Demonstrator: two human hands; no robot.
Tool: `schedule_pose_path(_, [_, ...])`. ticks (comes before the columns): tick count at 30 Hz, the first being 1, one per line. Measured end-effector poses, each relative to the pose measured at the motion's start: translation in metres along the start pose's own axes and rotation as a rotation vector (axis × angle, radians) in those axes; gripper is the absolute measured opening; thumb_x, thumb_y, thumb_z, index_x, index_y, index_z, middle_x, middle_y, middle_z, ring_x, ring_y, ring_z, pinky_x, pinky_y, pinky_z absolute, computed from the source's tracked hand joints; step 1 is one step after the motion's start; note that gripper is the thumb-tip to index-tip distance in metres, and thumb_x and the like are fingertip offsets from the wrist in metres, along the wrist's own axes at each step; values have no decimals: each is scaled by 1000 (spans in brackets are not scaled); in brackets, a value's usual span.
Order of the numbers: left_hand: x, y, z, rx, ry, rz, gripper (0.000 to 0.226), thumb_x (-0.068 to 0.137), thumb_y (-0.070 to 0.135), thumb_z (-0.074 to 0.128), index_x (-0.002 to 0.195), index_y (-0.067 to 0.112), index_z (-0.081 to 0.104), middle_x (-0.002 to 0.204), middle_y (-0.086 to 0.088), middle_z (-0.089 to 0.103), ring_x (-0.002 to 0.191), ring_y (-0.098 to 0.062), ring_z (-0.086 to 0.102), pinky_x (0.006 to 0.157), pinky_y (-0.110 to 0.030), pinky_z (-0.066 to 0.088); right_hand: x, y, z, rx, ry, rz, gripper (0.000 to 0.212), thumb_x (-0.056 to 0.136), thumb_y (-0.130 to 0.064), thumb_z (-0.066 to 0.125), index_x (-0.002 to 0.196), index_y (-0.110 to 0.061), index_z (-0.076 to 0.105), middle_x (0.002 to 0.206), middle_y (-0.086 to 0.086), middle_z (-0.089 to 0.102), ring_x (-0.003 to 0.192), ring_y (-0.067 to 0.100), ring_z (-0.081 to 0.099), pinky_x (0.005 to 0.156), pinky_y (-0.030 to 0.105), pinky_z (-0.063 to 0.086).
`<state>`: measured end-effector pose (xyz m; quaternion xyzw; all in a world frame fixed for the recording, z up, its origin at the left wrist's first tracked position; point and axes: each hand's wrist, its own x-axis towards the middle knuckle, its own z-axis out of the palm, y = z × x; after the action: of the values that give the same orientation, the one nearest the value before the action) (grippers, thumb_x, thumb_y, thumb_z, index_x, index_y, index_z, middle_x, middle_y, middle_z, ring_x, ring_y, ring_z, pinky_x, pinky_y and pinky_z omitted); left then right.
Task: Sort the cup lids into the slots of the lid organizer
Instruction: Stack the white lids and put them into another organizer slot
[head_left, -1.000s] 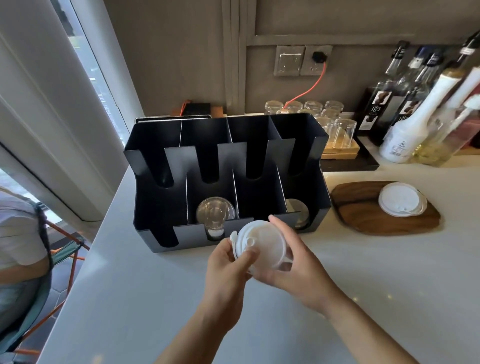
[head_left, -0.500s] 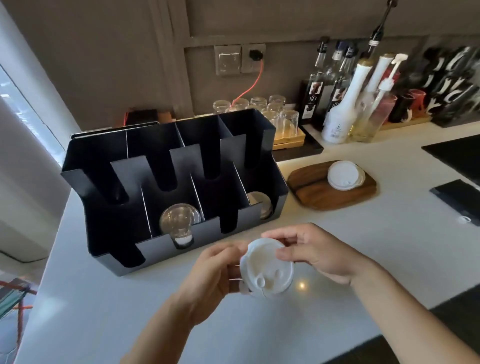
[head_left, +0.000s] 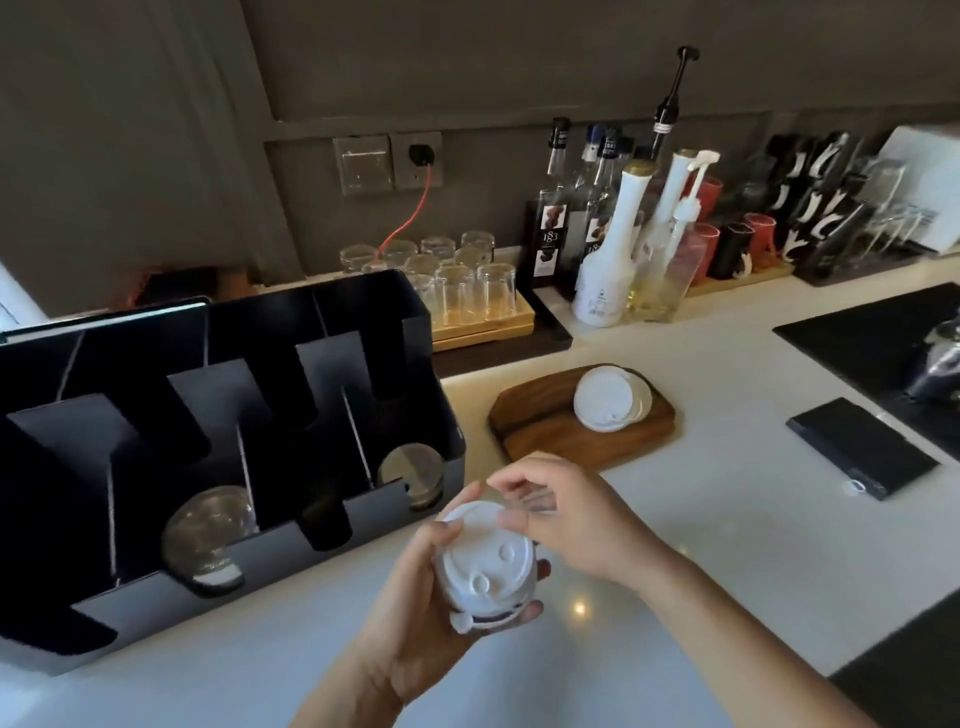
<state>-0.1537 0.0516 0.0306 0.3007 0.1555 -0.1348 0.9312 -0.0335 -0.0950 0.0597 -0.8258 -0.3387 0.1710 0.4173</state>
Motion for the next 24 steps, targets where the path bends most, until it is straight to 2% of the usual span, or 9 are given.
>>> schedule_pose_path(4, [28, 0, 14, -112, 155, 32, 53, 87, 29, 57, 140, 30, 57, 130, -31, 66, 116, -56, 63, 100, -64, 48, 18, 44, -39, -42, 164, 93, 26, 88, -27, 73, 113, -32, 67, 109, -16, 66, 99, -1, 63, 89, 26, 55])
schedule_pose_path(7, [39, -1, 23, -154, 191, 28, 62, 86, 33, 54, 139, 1, 55, 129, -34, 65, 117, -52, 65, 98, -60, 50, 39, 76, -70, -189, 278, 135, 30, 87, -20, 73, 116, -25, 68, 106, -13, 65, 97, 7, 63, 86, 25, 51])
schedule_pose_path(9, [44, -2, 27, -166, 211, 55, 61, 86, 31, 55, 136, -5, 55, 128, -36, 64, 118, -52, 63, 100, -64, 49, 53, 90, -85, -263, 312, 142, 30, 85, -19, 74, 114, -20, 69, 103, -11, 62, 98, 12, 62, 86, 27, 48])
schedule_pose_path(13, [51, -3, 32, -148, 301, 118, 55, 85, 26, 60, 133, -1, 56, 125, -37, 65, 118, -54, 63, 97, -70, 50, 73, 111, -101, -309, 311, 100, 32, 84, -16, 72, 115, -21, 68, 106, -11, 60, 104, 15, 59, 89, 30, 46])
schedule_pose_path(15, [56, -4, 31, -119, 358, 142, 49, 87, 23, 61, 131, 1, 57, 128, -36, 63, 110, -53, 67, 92, -70, 53, 80, 124, -107, -352, 314, 87, 34, 83, -18, 71, 116, -24, 67, 112, -10, 62, 109, 17, 58, 91, 34, 48])
schedule_pose_path(17, [59, -5, 30, -74, 389, 161, 42, 93, 20, 56, 131, 1, 58, 128, -32, 64, 101, -51, 71, 92, -66, 55, 83, 132, -112, -377, 315, 98, 37, 84, -18, 71, 120, -23, 65, 121, -5, 62, 114, 19, 56, 92, 35, 47])
schedule_pose_path(20, [66, -8, 26, 24, 434, 188, 40, 95, 21, 54, 129, 1, 63, 124, -31, 69, 106, -50, 69, 97, -56, 48, 87, 142, -120, -428, 311, 93, 39, 86, -18, 70, 124, -20, 64, 126, -4, 61, 119, 21, 52, 93, 33, 44])
schedule_pose_path(21, [68, -8, 26, 50, 439, 199, 39, 95, 22, 55, 127, 2, 65, 123, -31, 69, 108, -51, 67, 94, -57, 48, 88, 145, -122, -443, 312, 84, 39, 86, -18, 70, 124, -20, 63, 126, -4, 61, 118, 21, 52, 92, 34, 45])
schedule_pose_path(24, [71, -7, 27, 120, 465, 226, 38, 88, 25, 60, 118, 5, 74, 115, -33, 70, 90, -46, 62, 56, -39, 43, 90, 152, -131, -473, 346, 65, 44, 84, -20, 72, 127, -21, 61, 127, -5, 60, 117, 23, 53, 91, 35, 47])
